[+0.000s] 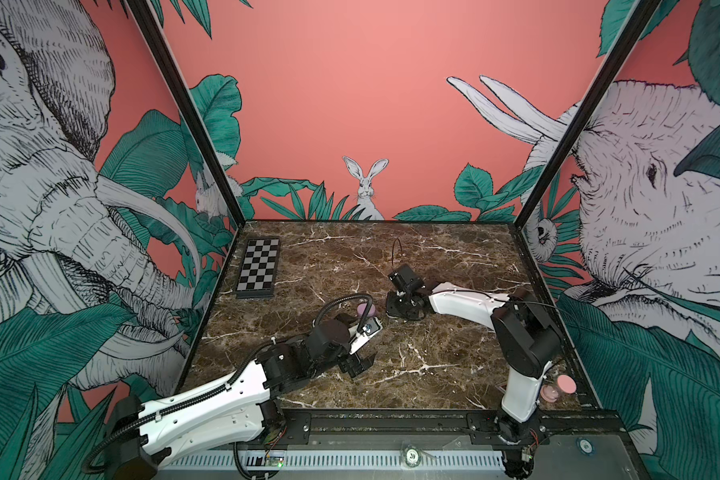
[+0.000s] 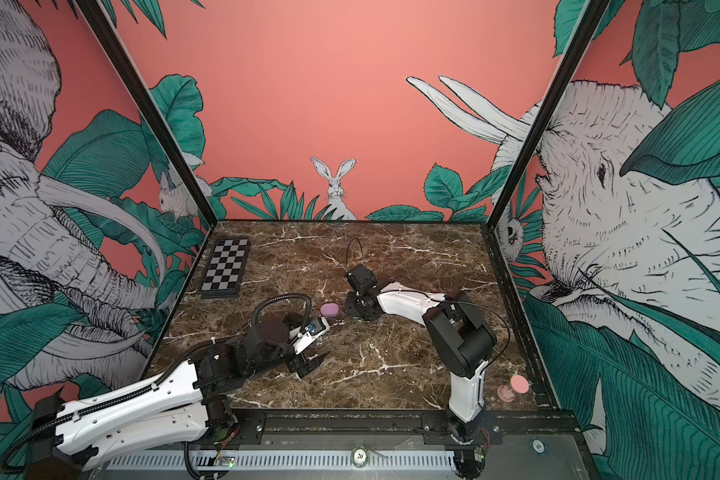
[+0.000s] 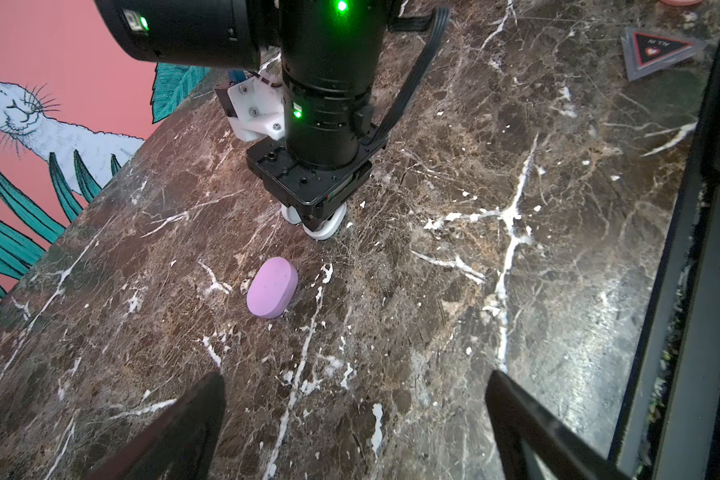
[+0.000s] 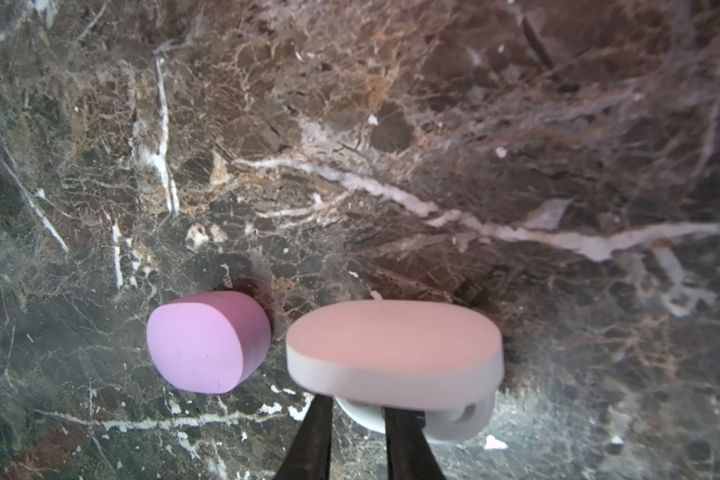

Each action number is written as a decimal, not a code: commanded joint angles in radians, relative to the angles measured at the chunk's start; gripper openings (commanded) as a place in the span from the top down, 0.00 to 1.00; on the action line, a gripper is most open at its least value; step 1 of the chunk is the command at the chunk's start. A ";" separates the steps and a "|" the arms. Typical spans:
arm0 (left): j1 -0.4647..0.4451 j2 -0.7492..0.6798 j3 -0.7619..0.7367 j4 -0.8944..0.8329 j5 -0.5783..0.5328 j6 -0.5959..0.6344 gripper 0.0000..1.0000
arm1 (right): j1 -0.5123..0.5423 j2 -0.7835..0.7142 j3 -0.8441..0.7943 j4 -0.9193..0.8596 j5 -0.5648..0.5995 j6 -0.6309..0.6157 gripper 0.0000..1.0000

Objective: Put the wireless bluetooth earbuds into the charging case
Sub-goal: 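Push the earbud into the slot and open the right gripper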

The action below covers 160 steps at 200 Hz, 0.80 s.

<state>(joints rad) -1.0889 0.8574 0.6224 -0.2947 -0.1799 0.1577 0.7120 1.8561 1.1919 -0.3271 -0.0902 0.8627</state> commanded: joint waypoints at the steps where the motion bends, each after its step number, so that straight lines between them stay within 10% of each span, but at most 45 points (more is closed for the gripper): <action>1: -0.003 -0.002 0.029 -0.024 0.006 0.001 0.02 | -0.008 -0.006 0.017 -0.013 0.008 -0.006 0.75; 160: -0.003 0.001 0.033 -0.027 0.005 0.005 0.01 | -0.011 -0.061 0.024 -0.030 0.001 -0.012 0.62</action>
<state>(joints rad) -1.0889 0.8574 0.6228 -0.2962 -0.1795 0.1581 0.7055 1.8427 1.1980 -0.3370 -0.0906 0.8597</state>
